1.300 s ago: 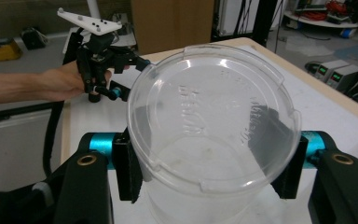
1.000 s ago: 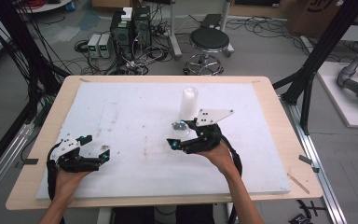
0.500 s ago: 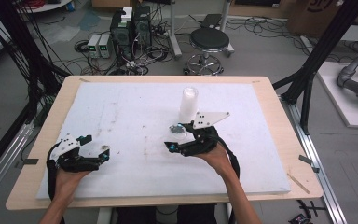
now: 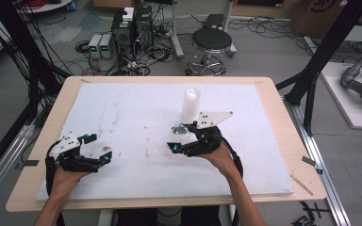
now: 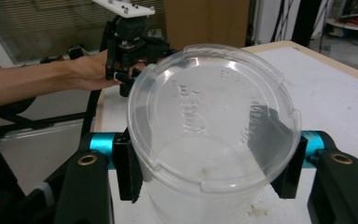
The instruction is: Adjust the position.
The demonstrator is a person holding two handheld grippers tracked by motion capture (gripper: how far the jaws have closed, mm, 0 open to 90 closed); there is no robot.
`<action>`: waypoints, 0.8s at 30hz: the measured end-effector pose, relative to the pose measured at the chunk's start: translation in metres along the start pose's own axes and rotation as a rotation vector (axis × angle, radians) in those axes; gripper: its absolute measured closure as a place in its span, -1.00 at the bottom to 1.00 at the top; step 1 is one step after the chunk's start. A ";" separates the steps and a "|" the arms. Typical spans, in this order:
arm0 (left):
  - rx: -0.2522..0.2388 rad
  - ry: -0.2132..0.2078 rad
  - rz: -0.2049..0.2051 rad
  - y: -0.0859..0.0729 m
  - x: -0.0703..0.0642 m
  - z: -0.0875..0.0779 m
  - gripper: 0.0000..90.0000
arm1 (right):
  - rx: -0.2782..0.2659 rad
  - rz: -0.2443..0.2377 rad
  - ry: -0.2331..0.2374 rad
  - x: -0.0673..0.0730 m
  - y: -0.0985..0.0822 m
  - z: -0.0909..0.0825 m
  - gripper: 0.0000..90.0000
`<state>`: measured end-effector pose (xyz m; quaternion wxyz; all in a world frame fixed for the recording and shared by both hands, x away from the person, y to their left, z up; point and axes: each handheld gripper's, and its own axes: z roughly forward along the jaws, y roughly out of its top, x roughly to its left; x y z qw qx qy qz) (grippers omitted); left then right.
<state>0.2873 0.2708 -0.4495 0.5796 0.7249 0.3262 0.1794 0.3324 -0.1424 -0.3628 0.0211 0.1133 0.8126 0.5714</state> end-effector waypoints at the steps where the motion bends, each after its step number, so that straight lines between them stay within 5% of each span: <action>1: -0.003 -0.018 0.009 0.003 0.000 0.000 -0.96 | -0.001 -0.001 0.003 0.000 0.001 0.001 -0.09; 10: -0.036 -0.178 0.085 0.042 -0.005 0.012 -0.96 | -0.011 -0.029 0.042 0.000 0.006 0.004 -0.09; 19: -0.060 -0.345 0.154 0.070 -0.040 0.057 -0.96 | -0.045 -0.035 0.059 -0.001 0.010 0.003 -0.08; 24: -0.062 -0.402 0.180 0.078 -0.059 0.080 -0.96 | -0.051 -0.036 0.070 0.000 0.011 0.002 -0.08</action>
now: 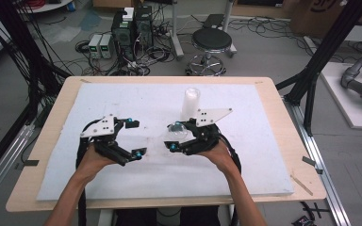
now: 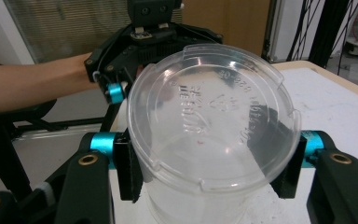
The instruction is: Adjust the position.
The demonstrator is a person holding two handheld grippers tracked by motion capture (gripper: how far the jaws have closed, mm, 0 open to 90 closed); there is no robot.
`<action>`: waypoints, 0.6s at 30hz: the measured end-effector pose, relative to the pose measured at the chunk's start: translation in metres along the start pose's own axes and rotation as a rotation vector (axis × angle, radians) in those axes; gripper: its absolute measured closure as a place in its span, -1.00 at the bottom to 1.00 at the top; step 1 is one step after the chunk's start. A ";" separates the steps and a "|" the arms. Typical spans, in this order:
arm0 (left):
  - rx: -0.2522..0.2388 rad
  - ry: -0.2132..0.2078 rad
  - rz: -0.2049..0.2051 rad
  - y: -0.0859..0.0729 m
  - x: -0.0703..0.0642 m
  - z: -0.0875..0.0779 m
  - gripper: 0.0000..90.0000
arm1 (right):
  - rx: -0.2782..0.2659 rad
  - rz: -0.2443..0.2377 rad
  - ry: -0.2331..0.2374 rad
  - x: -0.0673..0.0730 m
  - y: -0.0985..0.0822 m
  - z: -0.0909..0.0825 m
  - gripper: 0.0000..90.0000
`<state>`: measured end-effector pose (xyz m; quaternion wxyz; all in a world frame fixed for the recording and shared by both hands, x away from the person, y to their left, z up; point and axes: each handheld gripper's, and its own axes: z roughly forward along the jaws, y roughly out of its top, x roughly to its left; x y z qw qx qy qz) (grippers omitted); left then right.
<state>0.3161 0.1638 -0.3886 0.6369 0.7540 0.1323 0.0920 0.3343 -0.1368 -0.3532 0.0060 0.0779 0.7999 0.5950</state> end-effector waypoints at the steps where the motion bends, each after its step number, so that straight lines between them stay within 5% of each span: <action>1: -0.002 -0.013 0.005 0.001 -0.001 0.005 -0.96 | -0.003 -0.003 -0.001 0.000 0.000 0.000 -0.08; 7: -0.016 -0.061 0.012 0.003 -0.009 0.029 -0.96 | -0.009 -0.004 0.012 0.001 0.001 0.000 -0.08; 18: -0.039 -0.135 0.027 0.001 -0.018 0.049 -0.96 | -0.022 -0.011 0.043 0.003 0.003 0.000 -0.08</action>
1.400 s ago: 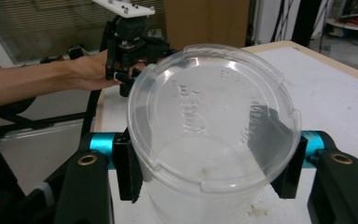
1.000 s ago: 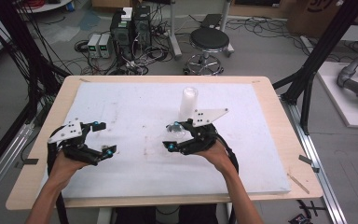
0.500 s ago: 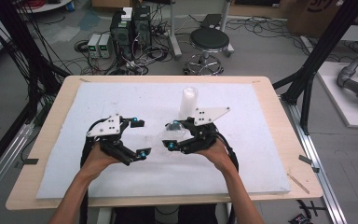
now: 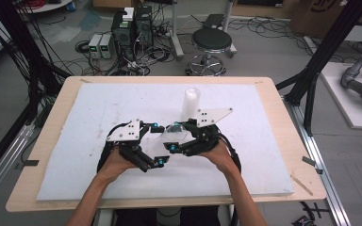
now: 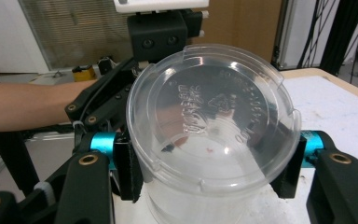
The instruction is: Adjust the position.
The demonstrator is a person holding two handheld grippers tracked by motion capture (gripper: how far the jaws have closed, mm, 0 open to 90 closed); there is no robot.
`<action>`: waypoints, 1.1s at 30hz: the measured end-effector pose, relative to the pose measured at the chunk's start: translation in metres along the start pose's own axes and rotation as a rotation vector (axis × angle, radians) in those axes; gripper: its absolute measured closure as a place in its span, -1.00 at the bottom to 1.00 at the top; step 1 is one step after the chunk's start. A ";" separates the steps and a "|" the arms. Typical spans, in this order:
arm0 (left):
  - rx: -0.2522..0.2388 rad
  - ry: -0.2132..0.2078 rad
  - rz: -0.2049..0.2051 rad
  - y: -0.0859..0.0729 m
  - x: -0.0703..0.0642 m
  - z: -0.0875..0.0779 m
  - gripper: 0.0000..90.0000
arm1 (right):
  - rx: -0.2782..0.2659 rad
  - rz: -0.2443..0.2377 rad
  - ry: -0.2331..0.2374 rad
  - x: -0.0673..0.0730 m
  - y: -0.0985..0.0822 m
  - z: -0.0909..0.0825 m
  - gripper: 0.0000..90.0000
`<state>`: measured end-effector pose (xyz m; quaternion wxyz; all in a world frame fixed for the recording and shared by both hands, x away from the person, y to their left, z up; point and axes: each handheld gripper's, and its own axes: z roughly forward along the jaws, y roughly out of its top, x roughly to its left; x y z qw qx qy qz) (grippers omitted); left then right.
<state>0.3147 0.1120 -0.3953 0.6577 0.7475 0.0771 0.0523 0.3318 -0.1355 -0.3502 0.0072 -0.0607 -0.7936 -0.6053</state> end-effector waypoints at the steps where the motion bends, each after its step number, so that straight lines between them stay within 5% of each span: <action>1: 0.000 -0.006 0.006 0.000 0.000 0.000 -0.92 | 0.000 0.000 0.001 0.000 0.000 0.000 -0.08; 4: -0.018 -0.009 0.025 0.000 -0.001 0.000 -0.75 | -0.008 -0.001 0.016 0.001 0.000 0.000 -0.08; 18: -0.024 -0.078 0.029 -0.001 -0.002 0.002 -0.53 | -0.020 -0.014 0.070 0.001 0.000 0.003 -0.08; 33: -0.019 -0.075 0.028 -0.001 -0.001 0.000 -0.30 | -0.013 -0.014 0.084 0.001 -0.001 0.002 -0.07</action>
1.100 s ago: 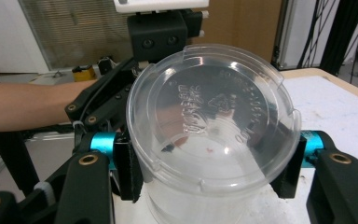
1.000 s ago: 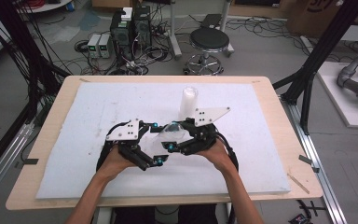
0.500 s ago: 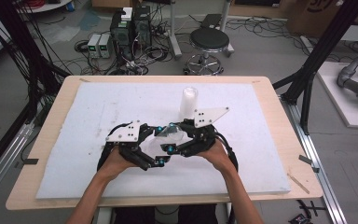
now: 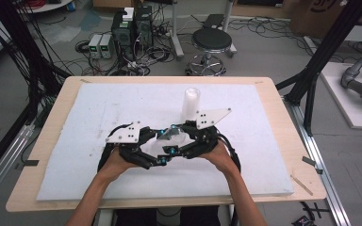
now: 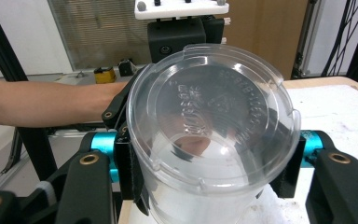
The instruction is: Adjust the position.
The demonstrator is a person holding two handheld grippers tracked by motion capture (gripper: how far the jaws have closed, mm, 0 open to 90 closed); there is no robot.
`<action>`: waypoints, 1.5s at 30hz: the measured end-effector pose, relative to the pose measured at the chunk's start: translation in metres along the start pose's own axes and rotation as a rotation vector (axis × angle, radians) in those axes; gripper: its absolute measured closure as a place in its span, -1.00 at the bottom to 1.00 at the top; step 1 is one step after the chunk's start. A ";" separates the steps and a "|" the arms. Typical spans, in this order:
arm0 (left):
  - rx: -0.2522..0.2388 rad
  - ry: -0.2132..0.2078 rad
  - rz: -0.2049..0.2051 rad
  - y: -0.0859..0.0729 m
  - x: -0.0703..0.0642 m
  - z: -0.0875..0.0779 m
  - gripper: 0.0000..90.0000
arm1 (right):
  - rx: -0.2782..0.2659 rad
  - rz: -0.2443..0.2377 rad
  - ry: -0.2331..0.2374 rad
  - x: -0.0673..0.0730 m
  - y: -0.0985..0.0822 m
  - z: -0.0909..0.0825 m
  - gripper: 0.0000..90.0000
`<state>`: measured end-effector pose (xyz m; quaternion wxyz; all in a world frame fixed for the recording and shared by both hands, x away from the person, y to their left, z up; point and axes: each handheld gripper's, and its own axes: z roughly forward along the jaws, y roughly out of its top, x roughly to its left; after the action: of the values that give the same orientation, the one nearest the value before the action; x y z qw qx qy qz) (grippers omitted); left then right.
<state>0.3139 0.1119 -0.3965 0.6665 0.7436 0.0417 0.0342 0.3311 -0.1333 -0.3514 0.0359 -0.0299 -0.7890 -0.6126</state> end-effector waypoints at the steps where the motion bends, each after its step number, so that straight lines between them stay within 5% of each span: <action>1: 0.001 0.000 -0.001 0.000 0.000 0.000 -0.29 | 0.001 -0.002 -0.001 0.000 0.000 0.000 -0.07; 5: 0.006 0.002 -0.003 0.000 0.000 0.000 -0.29 | 0.000 -0.001 -0.001 -0.001 -0.001 0.000 -0.12; 8: 0.011 -0.001 -0.006 -0.001 0.000 -0.001 -0.29 | -0.004 0.008 -0.013 -0.001 -0.002 0.002 -0.56; 17: 0.042 -0.002 -0.033 -0.002 0.000 -0.007 -0.29 | -0.017 0.020 -0.031 -0.001 -0.001 -0.005 -0.68; 22: 0.195 -0.003 -0.060 0.009 0.002 -0.020 -0.29 | 0.025 0.017 -0.032 0.003 0.000 -0.009 -0.69; 26: 0.382 -0.022 -0.072 0.023 0.004 -0.027 -0.29 | 0.128 0.013 -0.031 0.007 0.001 -0.008 -0.68; 30: 0.506 -0.035 -0.117 0.035 0.006 -0.029 -0.29 | 0.265 -0.011 -0.037 0.010 0.006 -0.002 -0.68; 33: 0.602 -0.050 -0.102 0.042 0.006 -0.027 -0.28 | 0.435 -0.047 -0.068 0.011 0.012 0.005 -0.68; 38: 0.753 -0.055 -0.060 0.052 0.004 -0.016 -0.27 | 0.629 -0.069 -0.087 0.013 0.023 0.014 -0.68; 41: 0.805 -0.055 -0.041 0.054 0.003 -0.009 -0.27 | 0.723 -0.081 -0.099 0.013 0.028 0.018 -0.68; 45: 0.819 -0.062 -0.034 0.055 0.003 -0.005 -0.26 | 0.762 -0.083 -0.100 0.012 0.030 0.023 -0.68</action>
<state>0.3171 0.1115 -0.3412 0.3168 0.9473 0.0442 -0.0186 0.3209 -0.1039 -0.3268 -0.0190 -0.0126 -0.9613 -0.2744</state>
